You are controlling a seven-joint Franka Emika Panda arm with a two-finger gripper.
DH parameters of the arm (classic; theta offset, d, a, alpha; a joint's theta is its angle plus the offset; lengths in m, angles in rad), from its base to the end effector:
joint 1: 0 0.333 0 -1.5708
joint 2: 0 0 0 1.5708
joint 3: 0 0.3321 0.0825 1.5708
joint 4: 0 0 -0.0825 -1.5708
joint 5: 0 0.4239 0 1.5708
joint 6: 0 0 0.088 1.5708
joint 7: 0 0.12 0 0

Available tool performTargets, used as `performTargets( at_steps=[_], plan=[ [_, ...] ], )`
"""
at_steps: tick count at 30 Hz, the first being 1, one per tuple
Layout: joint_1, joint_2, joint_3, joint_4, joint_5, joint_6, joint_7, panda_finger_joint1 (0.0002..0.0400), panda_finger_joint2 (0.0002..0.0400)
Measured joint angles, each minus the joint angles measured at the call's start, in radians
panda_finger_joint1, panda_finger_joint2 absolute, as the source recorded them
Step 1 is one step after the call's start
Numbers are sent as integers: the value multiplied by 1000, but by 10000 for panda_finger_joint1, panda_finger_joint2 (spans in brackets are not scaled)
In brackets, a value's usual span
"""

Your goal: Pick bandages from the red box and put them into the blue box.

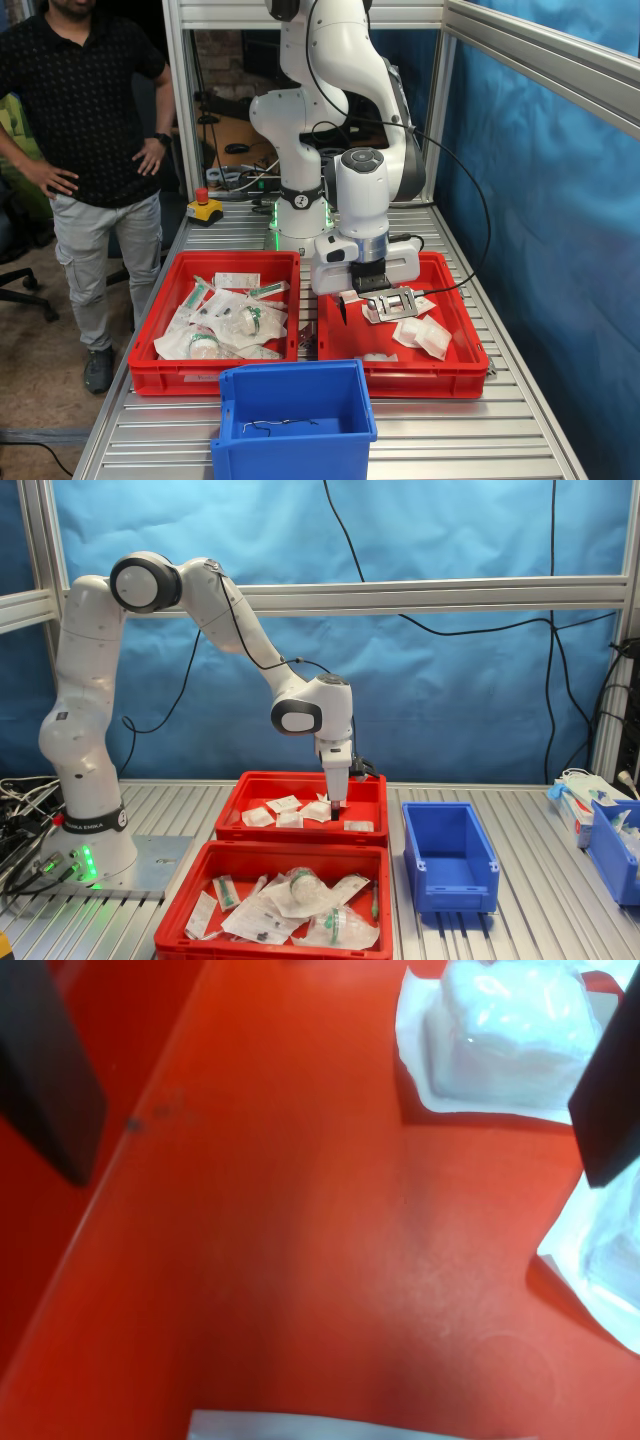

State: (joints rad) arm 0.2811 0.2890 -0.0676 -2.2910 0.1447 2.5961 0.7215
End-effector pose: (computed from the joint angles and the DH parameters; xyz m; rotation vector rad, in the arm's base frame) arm 0.5471 0.1156 0.1947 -2.9320 0.9524 0.0150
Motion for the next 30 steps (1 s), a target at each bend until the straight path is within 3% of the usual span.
performTargets(
  at_steps=[14,30],
  plan=[
    [0,39,0,-4,0,72,0,400,400],
    [0,53,-12,-28,0,103,0,400,400]
  ],
)
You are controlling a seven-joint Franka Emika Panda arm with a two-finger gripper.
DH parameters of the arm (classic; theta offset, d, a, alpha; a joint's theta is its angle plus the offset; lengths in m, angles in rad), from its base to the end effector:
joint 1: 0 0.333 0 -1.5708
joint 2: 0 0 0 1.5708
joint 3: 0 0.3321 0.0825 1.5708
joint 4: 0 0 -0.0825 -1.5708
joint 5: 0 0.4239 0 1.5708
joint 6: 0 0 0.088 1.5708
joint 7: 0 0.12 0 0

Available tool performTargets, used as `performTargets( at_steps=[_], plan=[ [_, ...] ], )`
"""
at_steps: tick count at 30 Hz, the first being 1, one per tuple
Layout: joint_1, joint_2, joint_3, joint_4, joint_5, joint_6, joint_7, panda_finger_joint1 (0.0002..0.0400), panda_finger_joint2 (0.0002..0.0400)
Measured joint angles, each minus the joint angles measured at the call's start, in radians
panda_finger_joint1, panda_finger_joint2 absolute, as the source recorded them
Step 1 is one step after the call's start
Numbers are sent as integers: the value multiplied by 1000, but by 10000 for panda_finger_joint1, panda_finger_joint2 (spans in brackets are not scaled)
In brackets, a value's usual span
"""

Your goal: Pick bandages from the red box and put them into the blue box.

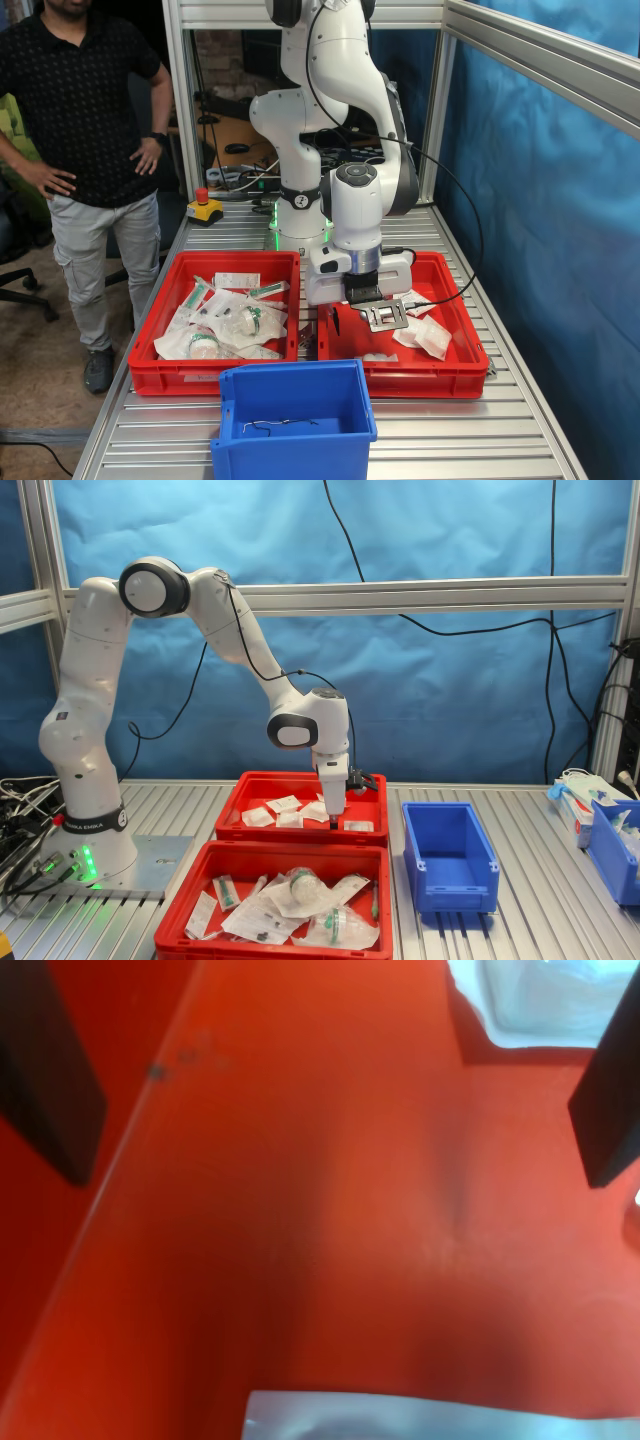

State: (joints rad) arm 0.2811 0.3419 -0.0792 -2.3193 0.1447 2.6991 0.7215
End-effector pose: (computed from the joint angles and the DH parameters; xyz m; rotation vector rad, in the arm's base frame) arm 0.5406 0.1045 0.1644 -2.9305 0.9778 -0.0297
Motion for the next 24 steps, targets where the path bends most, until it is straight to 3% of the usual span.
performTargets(
  at_steps=[24],
  plan=[
    [3,1,-27,-4,0,13,0,400,400]
  ],
)
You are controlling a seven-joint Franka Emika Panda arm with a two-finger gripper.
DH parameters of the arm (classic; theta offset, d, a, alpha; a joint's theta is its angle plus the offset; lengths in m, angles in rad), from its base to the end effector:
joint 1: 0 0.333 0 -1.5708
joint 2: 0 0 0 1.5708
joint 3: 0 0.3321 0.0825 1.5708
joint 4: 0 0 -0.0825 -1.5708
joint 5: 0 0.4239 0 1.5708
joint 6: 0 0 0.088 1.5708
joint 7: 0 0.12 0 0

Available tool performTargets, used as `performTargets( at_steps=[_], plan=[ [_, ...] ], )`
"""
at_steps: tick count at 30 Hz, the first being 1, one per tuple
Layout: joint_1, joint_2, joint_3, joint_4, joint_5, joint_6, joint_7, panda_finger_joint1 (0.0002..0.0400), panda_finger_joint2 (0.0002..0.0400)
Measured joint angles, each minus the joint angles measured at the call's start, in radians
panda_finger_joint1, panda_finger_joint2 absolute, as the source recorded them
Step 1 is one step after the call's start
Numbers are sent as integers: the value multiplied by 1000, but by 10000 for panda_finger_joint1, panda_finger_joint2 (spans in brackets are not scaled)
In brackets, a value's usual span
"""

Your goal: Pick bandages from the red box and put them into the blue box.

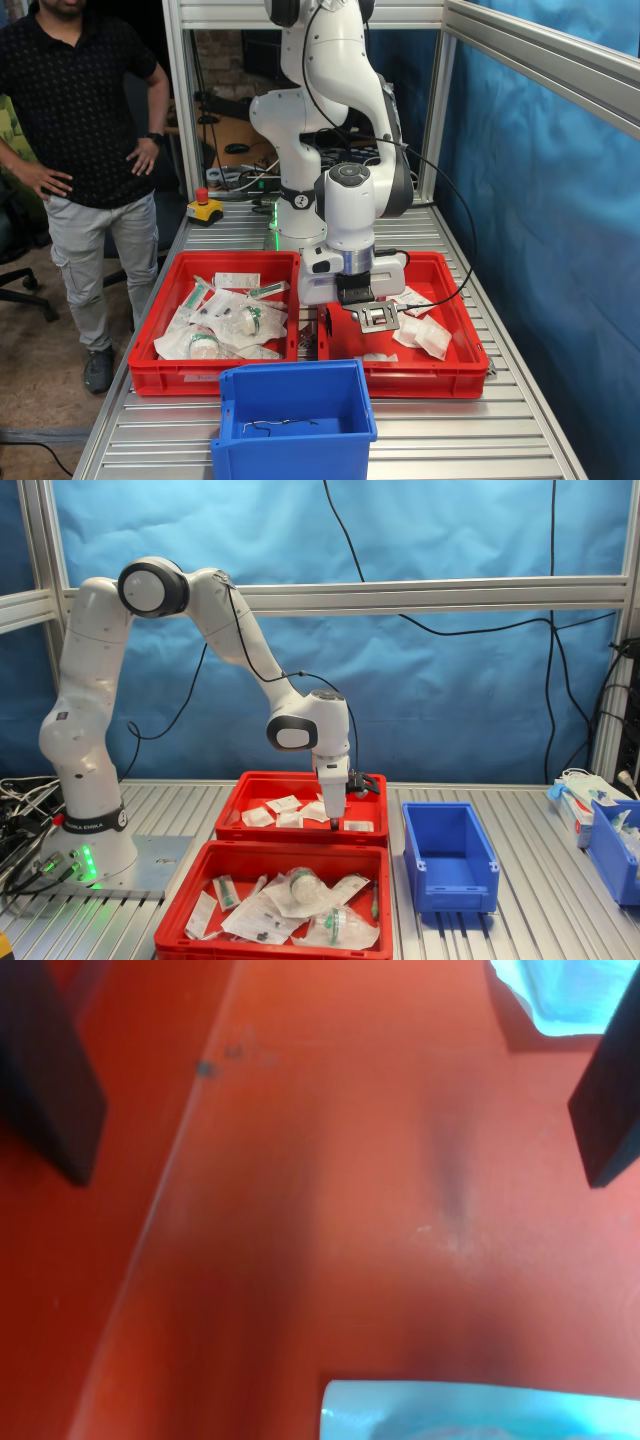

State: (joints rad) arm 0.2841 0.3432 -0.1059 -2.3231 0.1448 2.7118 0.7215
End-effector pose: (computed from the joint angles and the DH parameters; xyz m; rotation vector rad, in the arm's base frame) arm 0.5427 0.0907 0.1640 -2.9242 1.0123 -0.0499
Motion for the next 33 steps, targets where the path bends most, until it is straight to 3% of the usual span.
performTargets(
  at_steps=[19,33],
  plan=[
    [2,3,-1,0,0,2,0,400,400],
    [2,59,-1,59,0,2,0,400,400]
  ],
)
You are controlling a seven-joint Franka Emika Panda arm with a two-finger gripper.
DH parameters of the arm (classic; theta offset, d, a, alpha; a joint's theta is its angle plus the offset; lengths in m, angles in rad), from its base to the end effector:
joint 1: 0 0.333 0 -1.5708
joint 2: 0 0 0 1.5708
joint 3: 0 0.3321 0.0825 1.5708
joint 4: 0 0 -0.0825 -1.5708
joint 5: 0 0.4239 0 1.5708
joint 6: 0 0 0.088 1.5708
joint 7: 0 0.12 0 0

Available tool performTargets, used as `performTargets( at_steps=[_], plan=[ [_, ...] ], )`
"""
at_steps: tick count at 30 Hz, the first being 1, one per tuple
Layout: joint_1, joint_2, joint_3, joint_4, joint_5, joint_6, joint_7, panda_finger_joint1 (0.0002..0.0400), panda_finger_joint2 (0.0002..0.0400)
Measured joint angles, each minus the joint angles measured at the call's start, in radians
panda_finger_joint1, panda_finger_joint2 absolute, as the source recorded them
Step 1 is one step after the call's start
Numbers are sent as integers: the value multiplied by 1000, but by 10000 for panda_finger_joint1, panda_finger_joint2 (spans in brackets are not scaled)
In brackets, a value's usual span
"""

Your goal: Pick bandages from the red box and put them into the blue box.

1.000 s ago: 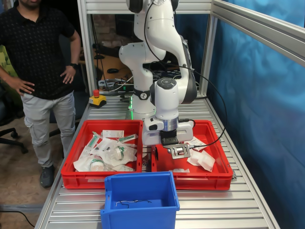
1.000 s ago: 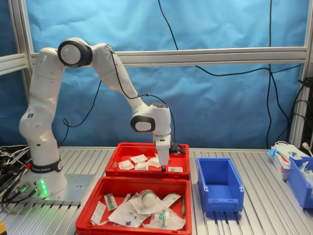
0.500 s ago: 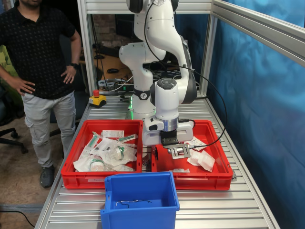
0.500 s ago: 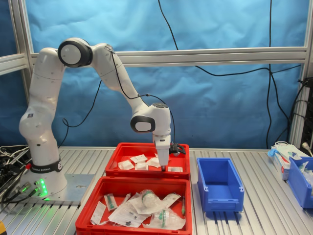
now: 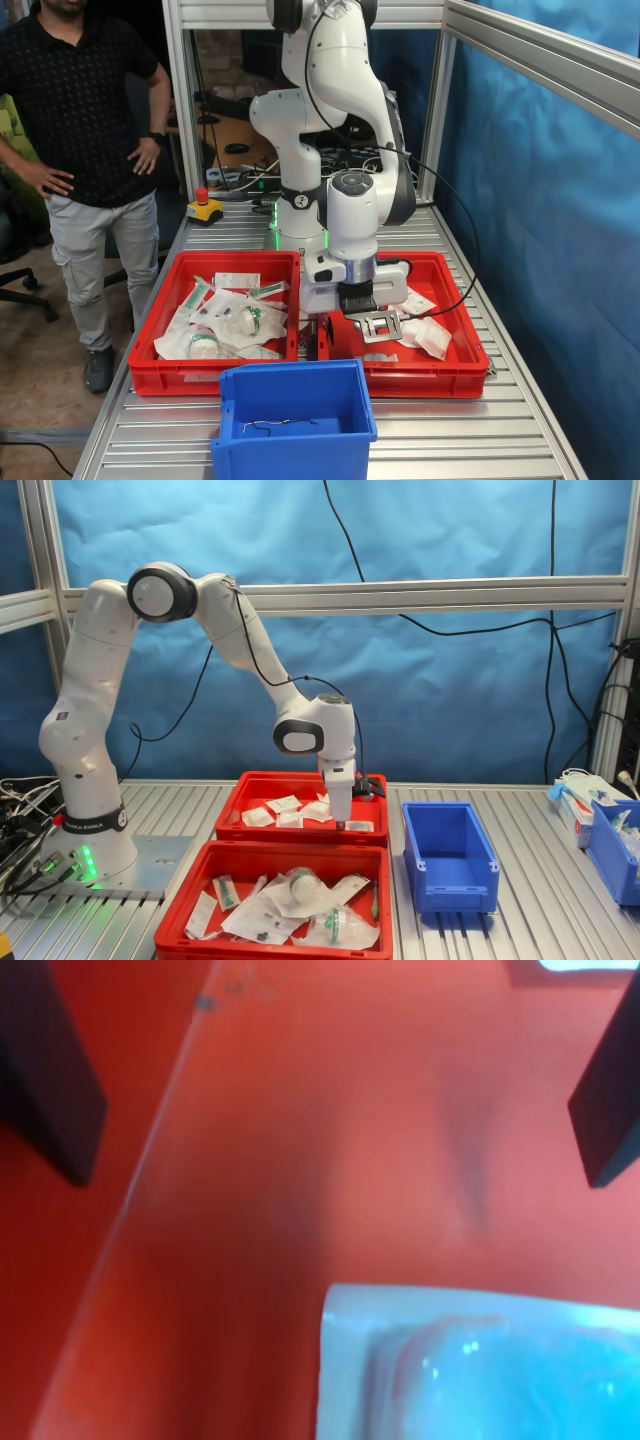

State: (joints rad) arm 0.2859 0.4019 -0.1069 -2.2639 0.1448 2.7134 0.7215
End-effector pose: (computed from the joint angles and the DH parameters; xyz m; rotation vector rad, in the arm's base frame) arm 0.5593 0.0940 0.1530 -2.9298 1.0088 -0.0580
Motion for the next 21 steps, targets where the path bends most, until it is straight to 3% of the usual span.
performTargets(
  at_steps=[21],
  plan=[
    [0,20,-10,45,0,0,0,400,400]
  ],
)
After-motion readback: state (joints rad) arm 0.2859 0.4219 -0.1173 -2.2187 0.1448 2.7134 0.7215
